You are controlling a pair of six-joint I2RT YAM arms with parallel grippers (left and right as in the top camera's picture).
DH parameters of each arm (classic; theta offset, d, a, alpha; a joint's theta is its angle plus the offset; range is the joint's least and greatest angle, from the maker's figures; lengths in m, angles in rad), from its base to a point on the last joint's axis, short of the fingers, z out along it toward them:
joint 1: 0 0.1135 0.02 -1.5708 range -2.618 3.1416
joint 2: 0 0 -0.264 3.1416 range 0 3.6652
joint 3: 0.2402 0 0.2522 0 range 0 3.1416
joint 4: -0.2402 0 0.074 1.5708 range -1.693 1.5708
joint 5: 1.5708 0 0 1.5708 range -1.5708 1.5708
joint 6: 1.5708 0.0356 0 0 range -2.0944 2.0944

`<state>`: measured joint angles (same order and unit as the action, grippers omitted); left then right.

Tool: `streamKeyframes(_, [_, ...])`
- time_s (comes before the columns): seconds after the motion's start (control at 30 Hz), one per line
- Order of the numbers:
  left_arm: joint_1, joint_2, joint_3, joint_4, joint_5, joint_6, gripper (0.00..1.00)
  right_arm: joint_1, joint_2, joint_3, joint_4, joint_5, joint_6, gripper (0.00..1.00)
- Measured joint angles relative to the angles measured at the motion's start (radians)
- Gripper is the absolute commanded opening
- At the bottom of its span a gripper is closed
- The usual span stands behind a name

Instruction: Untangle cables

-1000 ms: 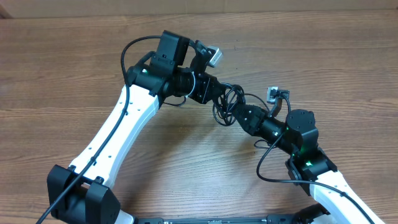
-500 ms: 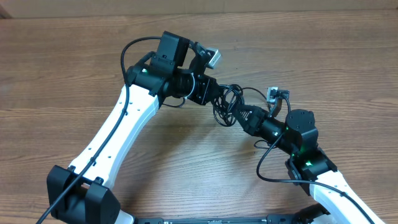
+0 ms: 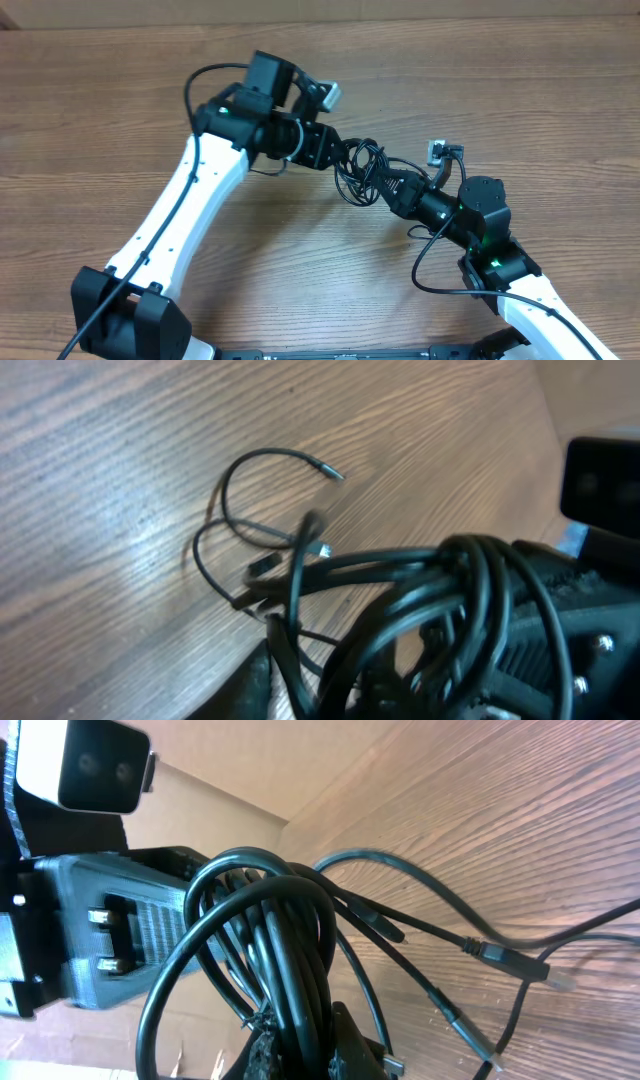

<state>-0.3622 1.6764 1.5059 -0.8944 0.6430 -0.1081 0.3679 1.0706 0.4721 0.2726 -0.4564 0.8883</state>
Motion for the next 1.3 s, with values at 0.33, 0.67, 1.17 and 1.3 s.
streamKeyframes(0.33, [0.132,0.000,0.000,0.003,0.190,0.007,0.67,-0.001,0.000,0.000,0.001,0.014,-0.053,0.04])
streamKeyframes(0.67, [0.146,0.000,0.000,-0.015,0.219,0.008,0.73,-0.001,0.000,0.000,0.090,0.015,-0.270,0.04])
streamKeyframes(1.17, [0.146,0.000,0.000,-0.071,0.237,0.010,0.74,-0.002,0.000,-0.002,0.348,-0.027,-0.668,0.06])
streamKeyframes(1.3, [0.146,0.000,0.000,-0.074,0.237,0.010,0.74,-0.002,0.000,-0.002,0.368,-0.034,-0.691,0.06])
